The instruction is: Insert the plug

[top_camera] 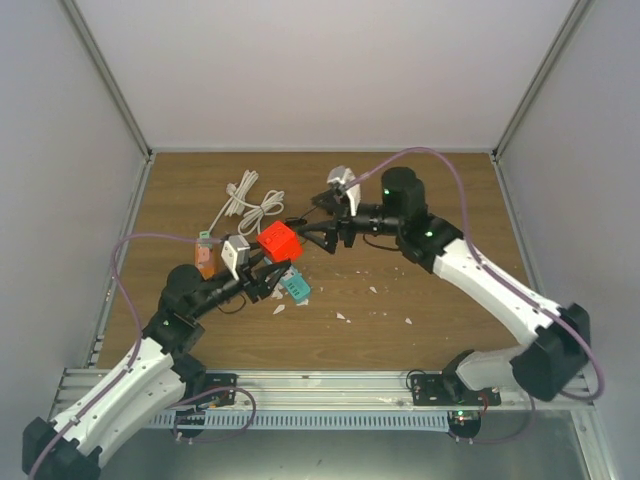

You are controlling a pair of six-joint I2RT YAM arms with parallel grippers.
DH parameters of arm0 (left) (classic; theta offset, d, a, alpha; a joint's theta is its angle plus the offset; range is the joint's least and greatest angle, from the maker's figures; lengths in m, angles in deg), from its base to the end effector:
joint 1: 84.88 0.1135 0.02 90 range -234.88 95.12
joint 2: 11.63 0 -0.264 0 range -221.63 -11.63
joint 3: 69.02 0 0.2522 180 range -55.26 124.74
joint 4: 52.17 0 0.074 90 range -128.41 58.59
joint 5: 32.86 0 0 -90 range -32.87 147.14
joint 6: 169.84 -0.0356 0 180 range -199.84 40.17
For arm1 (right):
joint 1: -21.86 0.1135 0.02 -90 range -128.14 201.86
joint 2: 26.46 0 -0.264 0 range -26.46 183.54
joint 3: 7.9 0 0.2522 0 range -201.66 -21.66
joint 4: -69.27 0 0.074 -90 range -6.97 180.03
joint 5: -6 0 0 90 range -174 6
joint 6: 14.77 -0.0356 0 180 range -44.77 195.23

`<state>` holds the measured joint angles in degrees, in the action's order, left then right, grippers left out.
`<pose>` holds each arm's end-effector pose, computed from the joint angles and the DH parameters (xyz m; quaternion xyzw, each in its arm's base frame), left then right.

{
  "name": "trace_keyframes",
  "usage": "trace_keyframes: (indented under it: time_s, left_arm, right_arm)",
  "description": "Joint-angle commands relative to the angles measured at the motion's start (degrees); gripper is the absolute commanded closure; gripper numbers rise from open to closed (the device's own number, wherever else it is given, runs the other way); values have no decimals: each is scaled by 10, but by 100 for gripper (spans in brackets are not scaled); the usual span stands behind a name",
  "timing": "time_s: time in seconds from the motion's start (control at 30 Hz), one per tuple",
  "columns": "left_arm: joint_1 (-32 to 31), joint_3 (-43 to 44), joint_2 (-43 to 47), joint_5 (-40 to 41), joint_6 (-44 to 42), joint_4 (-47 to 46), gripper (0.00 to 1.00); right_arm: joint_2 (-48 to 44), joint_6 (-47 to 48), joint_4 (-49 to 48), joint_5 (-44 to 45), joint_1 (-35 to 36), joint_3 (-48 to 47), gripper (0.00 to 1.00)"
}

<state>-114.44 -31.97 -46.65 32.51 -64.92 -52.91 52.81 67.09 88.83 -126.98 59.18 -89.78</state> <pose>0.1337 -0.0929 0.2791 0.2390 0.6488 -0.4039 0.5990 0.2386 0.2124 0.3552 -0.3994 0.6687 0.4855 0.3970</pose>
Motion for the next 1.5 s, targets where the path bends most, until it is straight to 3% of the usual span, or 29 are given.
trace_keyframes:
  time_s: [0.0, 0.13, 0.37, 0.77, 1.0, 1.23, 1.47]
  left_arm:
    - [-23, -13, 8, 66, -31, -34, 100]
    - [-45, -36, -12, 151, -53, -59, 100]
    - [-85, -33, -47, 221, -85, -77, 100]
    - [-123, -32, -62, 278, -107, -85, 100]
    - [-143, -31, -80, 320, -121, -91, 100]
    - [-159, -33, -82, 338, -132, -97, 100]
    - [-163, -37, -67, 328, -136, -96, 100]
  right_arm:
    - [-62, -59, 1, 183, 11, 0, 0]
    - [-38, -15, 115, 319, 90, -46, 0]
    - [19, -9, 153, 402, 140, -79, 3]
    - [55, -4, 185, 354, 169, -104, 5]
    - [65, -40, 256, 303, 169, -140, 5]
    - [75, -49, 340, 355, 169, -163, 6]
    - [93, -33, 360, 367, 169, -184, 10]
